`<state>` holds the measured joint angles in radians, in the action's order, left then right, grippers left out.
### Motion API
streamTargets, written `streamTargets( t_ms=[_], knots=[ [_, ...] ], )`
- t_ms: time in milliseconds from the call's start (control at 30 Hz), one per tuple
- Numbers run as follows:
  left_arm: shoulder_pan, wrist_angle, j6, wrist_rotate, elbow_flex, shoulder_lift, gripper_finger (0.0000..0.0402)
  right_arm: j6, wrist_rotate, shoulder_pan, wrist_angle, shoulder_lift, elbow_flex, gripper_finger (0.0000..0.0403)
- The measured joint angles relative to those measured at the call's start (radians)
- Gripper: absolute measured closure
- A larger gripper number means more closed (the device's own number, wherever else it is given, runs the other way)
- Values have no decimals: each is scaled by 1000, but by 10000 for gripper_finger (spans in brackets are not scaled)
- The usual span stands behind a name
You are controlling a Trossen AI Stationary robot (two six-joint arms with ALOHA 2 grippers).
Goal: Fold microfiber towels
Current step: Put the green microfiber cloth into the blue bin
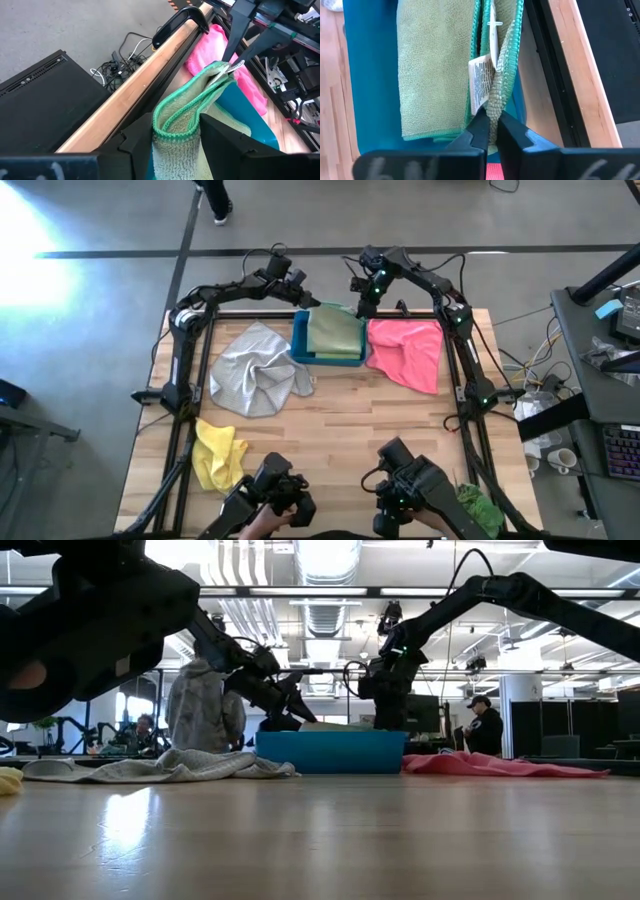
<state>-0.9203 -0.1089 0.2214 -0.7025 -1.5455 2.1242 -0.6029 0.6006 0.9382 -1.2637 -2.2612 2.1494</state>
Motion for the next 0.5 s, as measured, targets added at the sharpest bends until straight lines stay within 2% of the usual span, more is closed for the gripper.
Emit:
streamTargets(
  t_ms=[200, 500],
  knots=[
    [14, -2, -5, 0, 0, 0, 261, 8, 0, 0, 2, 0, 0, 392],
    [24, -6, -93, 0, -1, 0, 275, 8, 0, 0, 5, 0, 2, 393]
  ],
)
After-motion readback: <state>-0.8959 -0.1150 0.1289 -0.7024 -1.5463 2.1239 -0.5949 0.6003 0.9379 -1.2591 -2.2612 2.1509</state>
